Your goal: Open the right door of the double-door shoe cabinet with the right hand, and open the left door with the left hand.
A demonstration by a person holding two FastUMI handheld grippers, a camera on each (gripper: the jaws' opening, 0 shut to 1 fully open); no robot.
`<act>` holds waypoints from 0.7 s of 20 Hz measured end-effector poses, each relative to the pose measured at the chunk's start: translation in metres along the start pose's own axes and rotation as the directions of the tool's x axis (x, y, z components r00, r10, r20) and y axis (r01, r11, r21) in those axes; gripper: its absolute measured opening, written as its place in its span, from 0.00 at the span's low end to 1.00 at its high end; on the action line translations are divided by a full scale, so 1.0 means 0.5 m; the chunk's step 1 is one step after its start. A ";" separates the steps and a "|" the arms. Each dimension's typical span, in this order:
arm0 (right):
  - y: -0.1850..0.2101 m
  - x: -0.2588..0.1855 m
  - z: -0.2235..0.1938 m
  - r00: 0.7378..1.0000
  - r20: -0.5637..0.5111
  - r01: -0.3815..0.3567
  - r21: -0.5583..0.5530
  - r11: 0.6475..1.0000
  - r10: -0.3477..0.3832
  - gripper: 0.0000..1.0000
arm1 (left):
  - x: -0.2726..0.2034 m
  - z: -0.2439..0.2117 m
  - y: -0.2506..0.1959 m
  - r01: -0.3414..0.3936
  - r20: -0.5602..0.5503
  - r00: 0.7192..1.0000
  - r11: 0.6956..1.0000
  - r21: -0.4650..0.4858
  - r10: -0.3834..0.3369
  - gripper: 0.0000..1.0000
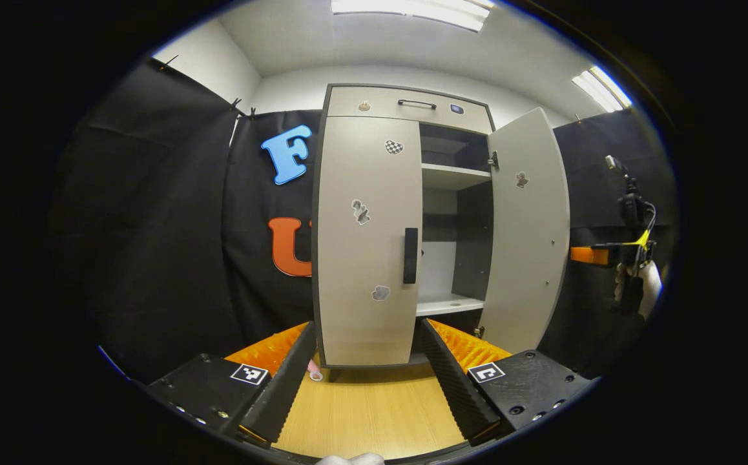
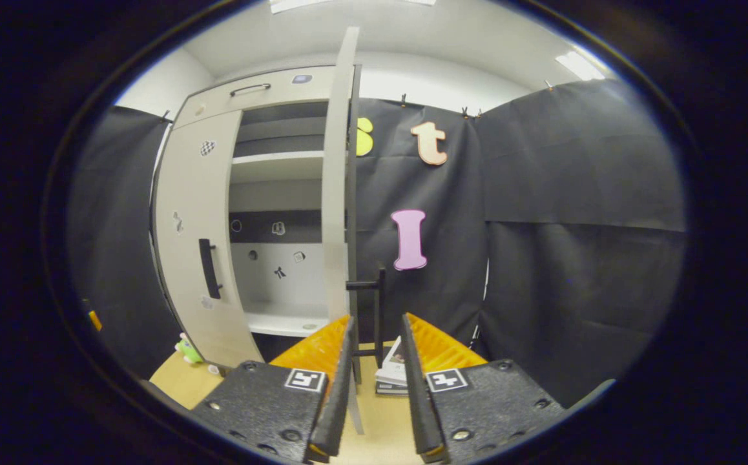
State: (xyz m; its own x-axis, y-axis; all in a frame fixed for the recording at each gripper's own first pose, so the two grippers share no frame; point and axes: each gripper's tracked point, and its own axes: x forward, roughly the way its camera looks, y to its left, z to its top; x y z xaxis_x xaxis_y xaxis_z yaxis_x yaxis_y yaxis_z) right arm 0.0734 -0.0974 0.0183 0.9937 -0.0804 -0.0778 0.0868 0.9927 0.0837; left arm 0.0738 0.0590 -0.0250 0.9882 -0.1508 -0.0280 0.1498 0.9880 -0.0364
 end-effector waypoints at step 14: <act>0.241 -0.103 -0.143 0.980 -0.033 -0.197 -0.016 0.980 0.197 1.00 | 0.068 -0.022 -0.016 -0.034 -0.026 0.999 0.998 0.056 0.035 0.97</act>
State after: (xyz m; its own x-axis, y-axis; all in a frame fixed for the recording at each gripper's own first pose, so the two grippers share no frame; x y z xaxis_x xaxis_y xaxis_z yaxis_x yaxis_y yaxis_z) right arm 0.0276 0.0328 -0.0389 0.9885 0.1196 -0.0921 -0.1123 0.9904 0.0811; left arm 0.1056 0.0455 -0.0364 0.9917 -0.1165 -0.0547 0.1178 0.9928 0.0205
